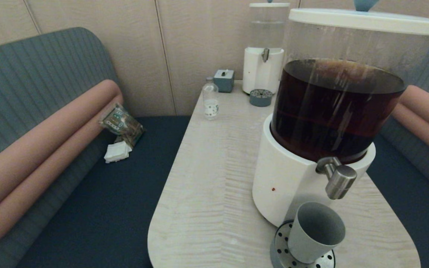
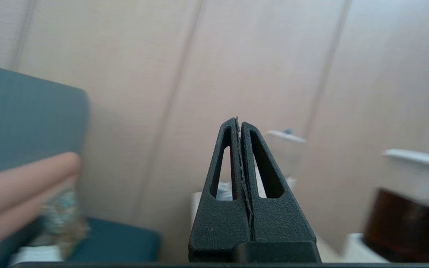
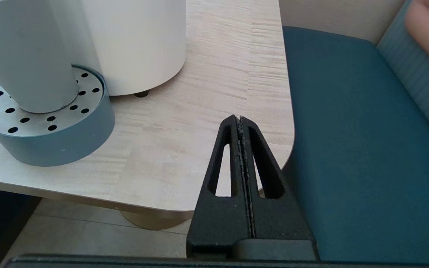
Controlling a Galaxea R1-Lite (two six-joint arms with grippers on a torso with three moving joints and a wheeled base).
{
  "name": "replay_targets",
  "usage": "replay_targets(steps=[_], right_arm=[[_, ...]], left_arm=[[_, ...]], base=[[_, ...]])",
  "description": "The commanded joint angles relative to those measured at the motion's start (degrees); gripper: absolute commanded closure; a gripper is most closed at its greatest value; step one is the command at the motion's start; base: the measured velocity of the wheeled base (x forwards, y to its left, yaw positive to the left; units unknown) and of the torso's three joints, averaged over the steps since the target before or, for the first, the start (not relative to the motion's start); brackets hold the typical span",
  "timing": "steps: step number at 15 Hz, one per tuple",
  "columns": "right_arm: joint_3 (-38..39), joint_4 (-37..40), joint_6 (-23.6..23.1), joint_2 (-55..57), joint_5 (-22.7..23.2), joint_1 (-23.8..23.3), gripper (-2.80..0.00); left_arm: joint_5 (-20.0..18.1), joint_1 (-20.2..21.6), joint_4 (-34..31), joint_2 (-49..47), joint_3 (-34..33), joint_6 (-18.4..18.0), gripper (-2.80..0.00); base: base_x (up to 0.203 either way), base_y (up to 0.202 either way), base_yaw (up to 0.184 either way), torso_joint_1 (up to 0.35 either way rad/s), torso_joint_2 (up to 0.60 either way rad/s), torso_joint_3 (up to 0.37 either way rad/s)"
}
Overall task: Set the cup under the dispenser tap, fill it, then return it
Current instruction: Turn on the faucet
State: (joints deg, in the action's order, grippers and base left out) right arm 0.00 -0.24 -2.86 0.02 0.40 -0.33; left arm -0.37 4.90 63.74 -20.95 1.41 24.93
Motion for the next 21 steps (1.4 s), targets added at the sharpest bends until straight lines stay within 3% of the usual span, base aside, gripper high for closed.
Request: replay_targets(steps=[1,2,4,9,14,18,19,21], right_arm=[[0.53,-0.02,-0.04,-0.2,0.04,-0.02,0.0],[0.53,-0.02,-0.04,-0.2,0.04,0.0,0.0],[0.53,-0.02,-0.04,-0.2,0.04,-0.02,0.0],[0.53,-0.02,-0.04,-0.2,0.04,-0.02,0.0],[0.53,-0.02,-0.04,-0.2,0.04,-0.02,0.0],[0.53,-0.02,-0.04,-0.2,0.04,-0.01,0.0],[0.53,-0.02,-0.04,-0.2,0.04,-0.02,0.0],[0.53,-0.02,-0.04,-0.2,0.04,-0.02,0.0]], left_arm=[[-1.94,0.03,-0.53,4.86,0.83,1.81,0.0],[-4.36,-0.11,-1.19,4.83,2.07,3.32,0.0],[-4.65,-0.41,-3.5,4.94,3.52,8.0,0.0],[-4.59,-0.48,-3.93,5.02,3.4,15.8,0.0],[-4.13,-2.2,-7.37,7.09,4.25,16.06,0.0],[-3.81,-3.86,-20.45,17.27,4.95,11.56,0.0],[-4.19,-4.01,-27.14,19.97,5.93,7.58,0.0],[-4.5,-4.18,-30.74,20.77,6.73,-3.52,0.0]], base=[[0.0,0.0,0.0,0.0,0.0,0.0],[0.0,0.0,0.0,0.0,0.0,0.0],[0.0,0.0,0.0,0.0,0.0,0.0],[0.0,0.0,0.0,0.0,0.0,0.0],[0.0,0.0,0.0,0.0,0.0,0.0],[0.0,0.0,0.0,0.0,0.0,0.0],[0.0,0.0,0.0,0.0,0.0,0.0],[0.0,0.0,0.0,0.0,0.0,0.0]])
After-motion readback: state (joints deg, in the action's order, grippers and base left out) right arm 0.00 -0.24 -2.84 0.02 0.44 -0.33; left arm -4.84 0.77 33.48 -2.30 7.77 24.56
